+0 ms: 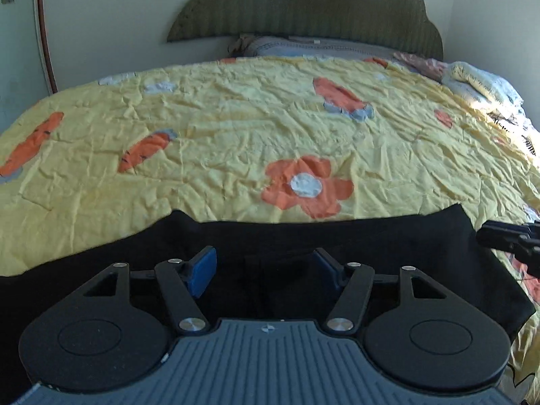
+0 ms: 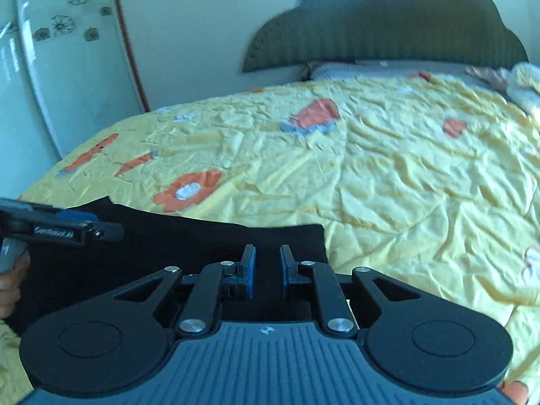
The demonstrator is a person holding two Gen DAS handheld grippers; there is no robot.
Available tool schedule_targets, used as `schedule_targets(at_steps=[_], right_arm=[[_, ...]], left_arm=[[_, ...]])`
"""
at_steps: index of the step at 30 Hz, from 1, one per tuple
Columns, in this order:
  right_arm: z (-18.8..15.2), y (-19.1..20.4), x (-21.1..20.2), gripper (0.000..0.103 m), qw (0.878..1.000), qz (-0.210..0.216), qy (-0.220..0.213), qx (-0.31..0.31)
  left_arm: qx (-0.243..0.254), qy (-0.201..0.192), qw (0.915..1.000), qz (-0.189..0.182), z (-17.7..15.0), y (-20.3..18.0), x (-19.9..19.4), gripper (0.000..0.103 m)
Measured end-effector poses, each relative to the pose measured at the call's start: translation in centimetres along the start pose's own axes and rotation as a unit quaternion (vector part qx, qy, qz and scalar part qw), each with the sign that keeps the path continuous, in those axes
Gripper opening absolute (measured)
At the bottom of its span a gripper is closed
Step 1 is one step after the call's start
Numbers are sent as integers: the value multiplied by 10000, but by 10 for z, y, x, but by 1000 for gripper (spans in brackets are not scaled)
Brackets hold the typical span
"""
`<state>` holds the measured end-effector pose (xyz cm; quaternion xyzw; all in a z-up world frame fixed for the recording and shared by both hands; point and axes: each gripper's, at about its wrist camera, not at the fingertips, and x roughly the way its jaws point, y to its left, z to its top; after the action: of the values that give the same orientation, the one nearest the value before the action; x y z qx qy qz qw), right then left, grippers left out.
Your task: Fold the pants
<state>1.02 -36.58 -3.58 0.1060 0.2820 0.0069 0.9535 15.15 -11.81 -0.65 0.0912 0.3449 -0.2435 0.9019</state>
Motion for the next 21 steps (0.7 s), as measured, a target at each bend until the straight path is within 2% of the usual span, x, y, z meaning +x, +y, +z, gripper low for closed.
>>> schedule_targets(at_steps=[3, 5, 7, 11, 14, 18, 21], right_arm=[[-5, 27, -11, 14, 9965, 832, 110, -67], [-11, 48, -7, 14, 9895, 1414, 290, -44], [-17, 79, -1, 14, 9825, 1759, 374, -493], [-31, 133, 3, 14, 9665, 1976, 425, -1579], [-46, 148, 15, 13, 9569, 2010, 860, -1911], [-37, 136, 4, 14, 9595, 2295, 665, -1492], [-28, 125, 5, 14, 9709, 2045, 442, -1161]], left_arm=[[-217, -225, 9995, 89, -5, 9, -21, 69], [-516, -45, 9986, 84, -9, 20, -22, 68], [-876, 144, 9960, 55, -14, 33, -23, 67], [-1348, 248, 9906, -44, -27, 55, -36, 67], [-1342, 261, 9906, -48, -32, 57, -45, 66], [-1143, 79, 9920, -534, -21, 42, -51, 67], [-720, -62, 9939, -832, -8, 17, -43, 67]])
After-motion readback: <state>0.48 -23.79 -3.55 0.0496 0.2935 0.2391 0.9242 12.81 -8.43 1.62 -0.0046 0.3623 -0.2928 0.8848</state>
